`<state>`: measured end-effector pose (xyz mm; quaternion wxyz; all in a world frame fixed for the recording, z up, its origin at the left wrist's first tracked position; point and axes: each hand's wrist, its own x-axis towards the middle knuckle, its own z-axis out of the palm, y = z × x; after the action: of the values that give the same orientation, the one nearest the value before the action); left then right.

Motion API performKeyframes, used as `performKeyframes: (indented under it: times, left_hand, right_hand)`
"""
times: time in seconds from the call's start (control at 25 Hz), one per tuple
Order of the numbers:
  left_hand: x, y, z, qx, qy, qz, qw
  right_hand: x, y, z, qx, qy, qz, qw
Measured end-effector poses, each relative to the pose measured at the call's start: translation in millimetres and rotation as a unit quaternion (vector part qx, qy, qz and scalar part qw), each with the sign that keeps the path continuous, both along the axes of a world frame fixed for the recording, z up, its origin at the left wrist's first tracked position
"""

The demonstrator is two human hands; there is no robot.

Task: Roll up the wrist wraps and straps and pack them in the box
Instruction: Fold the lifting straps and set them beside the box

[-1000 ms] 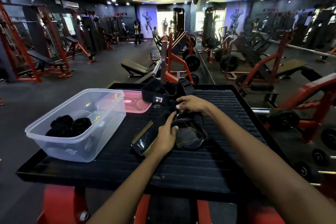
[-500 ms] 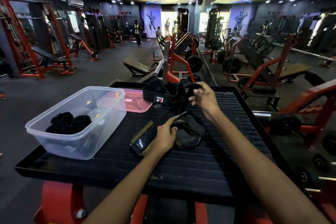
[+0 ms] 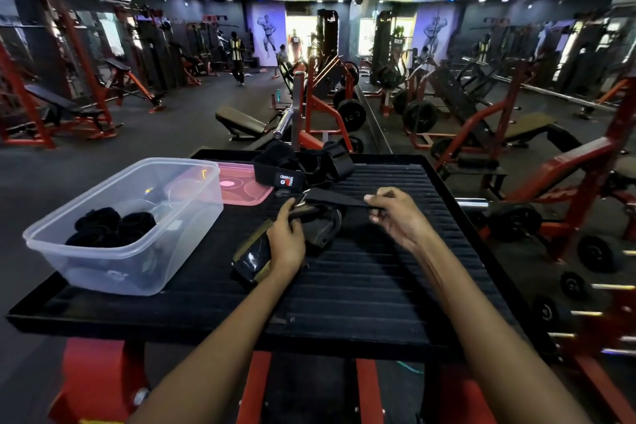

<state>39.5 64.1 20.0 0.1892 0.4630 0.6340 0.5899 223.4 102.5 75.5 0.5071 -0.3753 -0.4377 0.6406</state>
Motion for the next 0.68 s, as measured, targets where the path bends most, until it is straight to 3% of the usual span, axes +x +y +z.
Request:
performKeyframes:
  times: [0.2,0.36,0.44,0.56,0.68]
  left_hand:
    - [-4,1,4,0.03,-0.066,0.034,0.997]
    - [-8,3,4,0.05,-0.15,-0.006,0.987]
    - [-8,2,6,0.043,-0.202,-0.031,0.978]
    - [-7,3,6,0.032,-0.253,-0.07,0.964]
    - [-8,4,6,0.03,-0.276,-0.1,0.955]
  right_hand:
    - [13,0,-7,0.025,-0.106,-0.047,0.993]
    - [-1,1,-25,0.084,-0.269,-0.089,0.955]
    - [-19,7,-32,0.092,-0.303,-0.087,0.944]
    - [-43,17,-36,0.052,-0.237,-0.103,0.965]
    - [-59,18,-39,-0.008,-0.075,-0.104,0.992]
